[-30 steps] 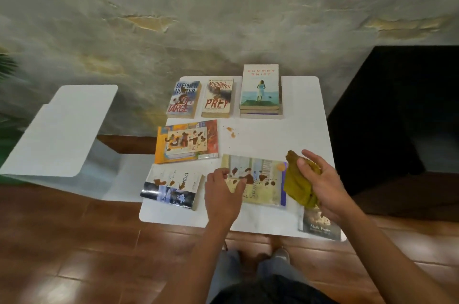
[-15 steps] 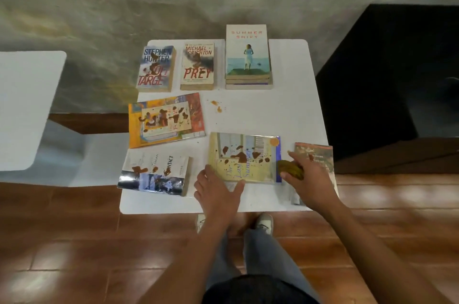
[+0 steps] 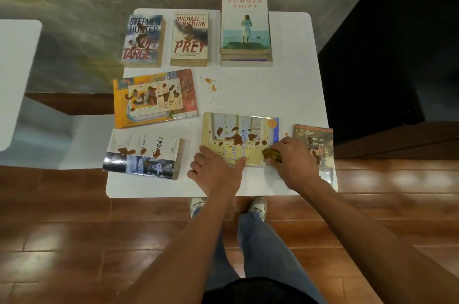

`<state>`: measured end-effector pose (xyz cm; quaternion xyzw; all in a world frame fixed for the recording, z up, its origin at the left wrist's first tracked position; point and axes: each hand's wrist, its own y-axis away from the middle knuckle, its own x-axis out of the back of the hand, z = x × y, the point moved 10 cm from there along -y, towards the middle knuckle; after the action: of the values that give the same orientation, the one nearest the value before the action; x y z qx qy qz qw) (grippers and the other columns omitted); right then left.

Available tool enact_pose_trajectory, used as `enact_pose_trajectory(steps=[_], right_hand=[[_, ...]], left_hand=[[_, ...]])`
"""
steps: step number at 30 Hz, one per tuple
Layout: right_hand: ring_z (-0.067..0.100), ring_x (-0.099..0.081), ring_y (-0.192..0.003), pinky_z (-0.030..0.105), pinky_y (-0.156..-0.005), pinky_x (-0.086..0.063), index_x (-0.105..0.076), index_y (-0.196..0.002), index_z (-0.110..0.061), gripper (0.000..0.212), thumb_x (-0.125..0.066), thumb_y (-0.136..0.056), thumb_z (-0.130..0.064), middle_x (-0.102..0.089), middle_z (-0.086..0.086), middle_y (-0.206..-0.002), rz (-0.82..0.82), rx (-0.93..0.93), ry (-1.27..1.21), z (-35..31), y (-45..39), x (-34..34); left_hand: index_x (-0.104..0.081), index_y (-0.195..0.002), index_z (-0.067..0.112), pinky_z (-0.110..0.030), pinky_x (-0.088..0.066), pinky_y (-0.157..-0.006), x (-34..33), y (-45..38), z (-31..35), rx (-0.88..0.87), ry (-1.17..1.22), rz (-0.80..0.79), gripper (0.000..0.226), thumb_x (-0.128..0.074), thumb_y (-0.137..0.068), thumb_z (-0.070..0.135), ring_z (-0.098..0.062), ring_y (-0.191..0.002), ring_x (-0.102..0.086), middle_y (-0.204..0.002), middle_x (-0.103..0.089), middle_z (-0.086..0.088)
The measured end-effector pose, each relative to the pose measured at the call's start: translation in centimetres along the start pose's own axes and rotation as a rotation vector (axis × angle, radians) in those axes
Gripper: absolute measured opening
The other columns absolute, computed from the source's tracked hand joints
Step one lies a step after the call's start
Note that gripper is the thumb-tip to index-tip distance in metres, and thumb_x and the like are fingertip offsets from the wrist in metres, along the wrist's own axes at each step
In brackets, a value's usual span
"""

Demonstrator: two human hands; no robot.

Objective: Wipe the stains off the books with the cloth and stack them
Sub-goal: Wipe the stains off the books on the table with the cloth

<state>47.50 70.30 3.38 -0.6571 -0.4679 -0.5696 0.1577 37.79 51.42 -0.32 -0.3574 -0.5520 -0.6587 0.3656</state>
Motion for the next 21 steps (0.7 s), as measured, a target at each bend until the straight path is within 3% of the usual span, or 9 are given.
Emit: enact_pose_trajectory(steps=[7,13,17,21], right_hand=[[0.024,-0.051,-0.110,0.044,-0.082,-0.054,-0.069,-0.121,-0.022,0.031,-0.068,-0.093,-0.033,-0.059,0.002,-0.113,-0.039,-0.004,0.050,0.8,-1.8,0.2],[0.021,-0.050,-0.109,0.036,-0.080,-0.051,-0.068,-0.123,-0.026,0.032,-0.068,-0.093,-0.037,-0.059,-0.001,-0.115,-0.104,0.112,0.129,0.3,-1.9,-0.2],[0.024,-0.049,-0.110,0.044,-0.086,-0.053,-0.069,-0.122,-0.025,0.031,-0.067,-0.093,-0.034,-0.059,0.003,-0.114,-0.077,0.092,0.087,0.7,-2.8,0.6],[0.025,-0.051,-0.109,0.042,-0.083,-0.052,-0.068,-0.123,-0.024,0.033,-0.064,-0.094,-0.038,-0.060,0.004,-0.115,-0.133,0.199,0.172,0.0,-2.4,-0.1]], left_hand=[[-0.016,-0.151,0.001,-0.050,-0.030,-0.108,-0.9,0.1,0.0,0.047,0.051,-0.004,0.131,-0.065,-0.064,0.086,-0.037,-0.133,-0.038,-0.147,-0.036,-0.019],[0.017,-0.154,0.002,-0.056,-0.015,-0.118,-2.6,0.8,0.4,0.115,0.124,-0.130,0.154,-0.066,-0.058,0.089,-0.039,-0.151,-0.005,-0.164,0.007,-0.021],[0.016,-0.154,0.003,-0.057,-0.016,-0.117,-2.4,0.9,0.7,0.126,0.161,-0.084,0.152,-0.071,-0.059,0.085,-0.038,-0.151,-0.004,-0.164,0.009,-0.021],[0.018,-0.154,0.002,-0.056,-0.015,-0.118,-2.8,1.0,0.7,0.129,0.169,-0.083,0.153,-0.071,-0.061,0.084,-0.038,-0.152,-0.002,-0.164,0.012,-0.022]])
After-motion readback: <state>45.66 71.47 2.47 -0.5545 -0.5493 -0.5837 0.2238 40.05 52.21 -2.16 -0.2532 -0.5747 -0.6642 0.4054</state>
